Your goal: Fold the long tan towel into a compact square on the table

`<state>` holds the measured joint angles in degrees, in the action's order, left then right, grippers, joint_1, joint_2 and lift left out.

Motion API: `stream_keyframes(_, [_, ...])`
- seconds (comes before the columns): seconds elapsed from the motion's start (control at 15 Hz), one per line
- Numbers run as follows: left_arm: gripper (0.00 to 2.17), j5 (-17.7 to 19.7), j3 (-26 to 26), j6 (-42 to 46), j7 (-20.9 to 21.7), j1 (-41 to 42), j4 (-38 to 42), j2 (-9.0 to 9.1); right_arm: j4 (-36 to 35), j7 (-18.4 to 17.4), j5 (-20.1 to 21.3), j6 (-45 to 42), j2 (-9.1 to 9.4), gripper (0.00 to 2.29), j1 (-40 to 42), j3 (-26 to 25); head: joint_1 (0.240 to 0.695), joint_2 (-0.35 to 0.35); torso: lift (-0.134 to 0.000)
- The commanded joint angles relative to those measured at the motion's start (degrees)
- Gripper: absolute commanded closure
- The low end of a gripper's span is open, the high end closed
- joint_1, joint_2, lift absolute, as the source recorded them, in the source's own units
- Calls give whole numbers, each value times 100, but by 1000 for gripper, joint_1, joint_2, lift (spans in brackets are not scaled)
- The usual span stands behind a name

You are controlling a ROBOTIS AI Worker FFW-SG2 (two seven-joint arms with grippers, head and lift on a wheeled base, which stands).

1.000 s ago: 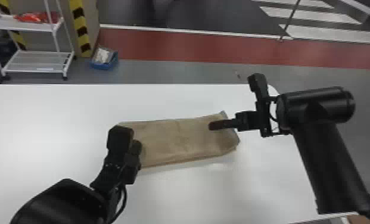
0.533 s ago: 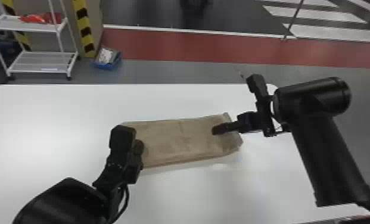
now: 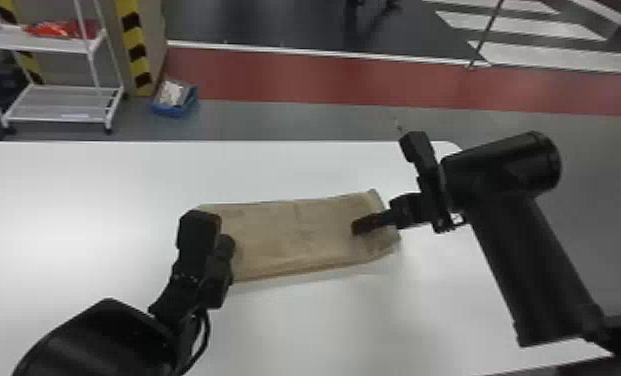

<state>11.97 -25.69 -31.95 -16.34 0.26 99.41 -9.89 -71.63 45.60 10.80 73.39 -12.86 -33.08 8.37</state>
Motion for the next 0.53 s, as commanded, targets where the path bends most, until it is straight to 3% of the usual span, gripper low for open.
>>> stream_keyframes(0.0, [2142,-63,3,0,0,9,-1,-4,202,1,54,-224,56,316,-58,68,695,-158,-125])
stream_keyframes(0.47, [2142,-63,12,0,0,0,-1,-4,193,247,-60,-189,56,1102,-93,7,695,-145,-125])
